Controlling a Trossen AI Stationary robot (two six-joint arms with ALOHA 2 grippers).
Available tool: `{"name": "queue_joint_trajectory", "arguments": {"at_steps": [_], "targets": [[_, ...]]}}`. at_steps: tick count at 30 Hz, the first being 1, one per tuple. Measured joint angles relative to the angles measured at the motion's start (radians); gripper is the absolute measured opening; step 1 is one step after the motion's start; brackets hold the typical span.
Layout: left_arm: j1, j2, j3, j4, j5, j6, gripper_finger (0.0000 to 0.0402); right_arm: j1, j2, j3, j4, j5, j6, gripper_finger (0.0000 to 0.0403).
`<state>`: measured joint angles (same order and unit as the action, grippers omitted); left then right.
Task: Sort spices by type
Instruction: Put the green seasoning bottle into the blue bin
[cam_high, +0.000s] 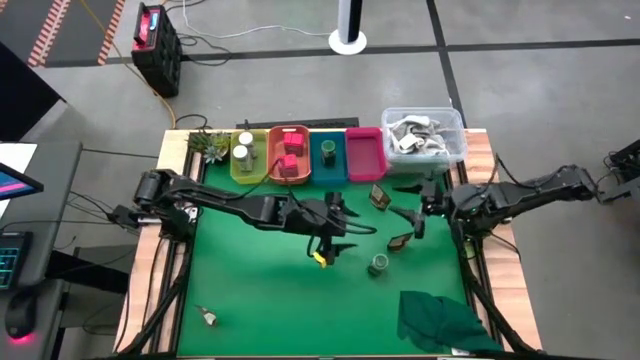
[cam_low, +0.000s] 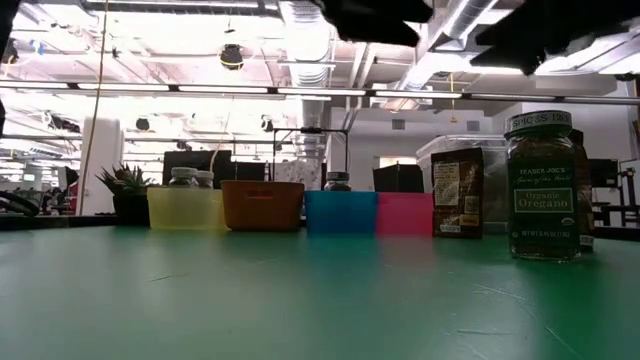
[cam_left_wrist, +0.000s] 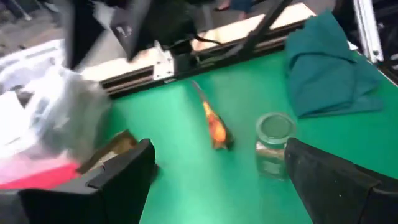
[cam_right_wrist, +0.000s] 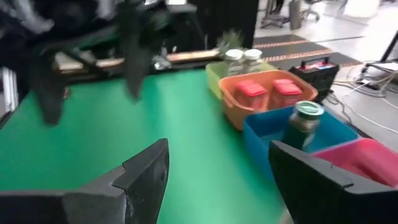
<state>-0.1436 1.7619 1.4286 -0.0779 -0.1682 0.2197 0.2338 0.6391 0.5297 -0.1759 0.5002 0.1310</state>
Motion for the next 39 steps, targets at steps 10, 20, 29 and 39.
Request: {"name": "queue_joint_trajectory", "arguments": {"at_steps": [10,20,29,39], "targets": [[0.002,-0.28,-0.377,0.09,-0.121,-0.074,0.0307,0.128,0.365,0.235,-0.076,0.011,-0.018,0.03],[-0.082,-0.564,-0.606,0.094,-0.195,-0.23,0.0305,0.264,0.636,0.447,-0.292,-0.13,0.119,0.0304],[-0.154,-0.653,-0.713,0.17,-0.354,-0.202,0.0305,0.299,0.755,0.493,-0.452,-0.133,0.3,0.0343],[-0.18,-0.657,-0.771,0.248,-0.4,-0.181,0.0305,0.303,0.841,0.49,-0.51,-0.133,0.394,0.0363]]}}
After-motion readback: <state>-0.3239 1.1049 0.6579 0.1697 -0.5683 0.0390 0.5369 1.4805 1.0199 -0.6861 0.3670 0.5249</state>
